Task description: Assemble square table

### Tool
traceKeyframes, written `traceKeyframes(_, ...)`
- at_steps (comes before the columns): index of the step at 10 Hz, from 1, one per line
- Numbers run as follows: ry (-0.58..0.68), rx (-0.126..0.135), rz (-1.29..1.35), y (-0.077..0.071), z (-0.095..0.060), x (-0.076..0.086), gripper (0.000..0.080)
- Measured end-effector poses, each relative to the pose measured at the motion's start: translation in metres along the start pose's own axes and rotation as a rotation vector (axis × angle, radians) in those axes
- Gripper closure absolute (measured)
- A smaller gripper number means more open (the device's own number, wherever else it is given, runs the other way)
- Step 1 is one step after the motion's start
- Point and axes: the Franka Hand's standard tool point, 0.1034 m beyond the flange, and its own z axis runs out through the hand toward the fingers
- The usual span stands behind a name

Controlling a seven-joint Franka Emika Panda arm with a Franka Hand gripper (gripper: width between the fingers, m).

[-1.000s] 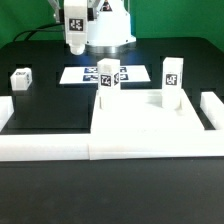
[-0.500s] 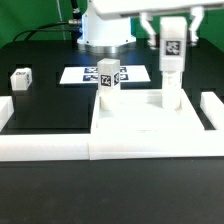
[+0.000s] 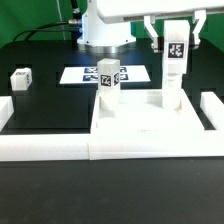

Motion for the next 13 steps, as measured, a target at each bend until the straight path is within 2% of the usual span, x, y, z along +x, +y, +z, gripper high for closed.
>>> traceKeyframes(1, -0.01, -0.003, -0.01, -0.004, 0.01, -0.006, 0.0512)
traceKeyframes(2, -0.01, -0.008, -0.007, -0.001, 0.018, -0.007, 0.0512)
traceKeyframes(4, -0.02, -0.013, -0.012, -0.002, 0.028, -0.01, 0.0512)
traceKeyframes(6, -0.022, -0.015, -0.013, -0.002, 0.033, -0.011, 0.0512)
traceKeyframes(9, -0.039, -0.019, -0.022, -0.003, 0.043, -0.022, 0.0512)
traceKeyframes(13, 0.018, -0.01, -0.032, -0.007, 0.045, -0.021, 0.0512)
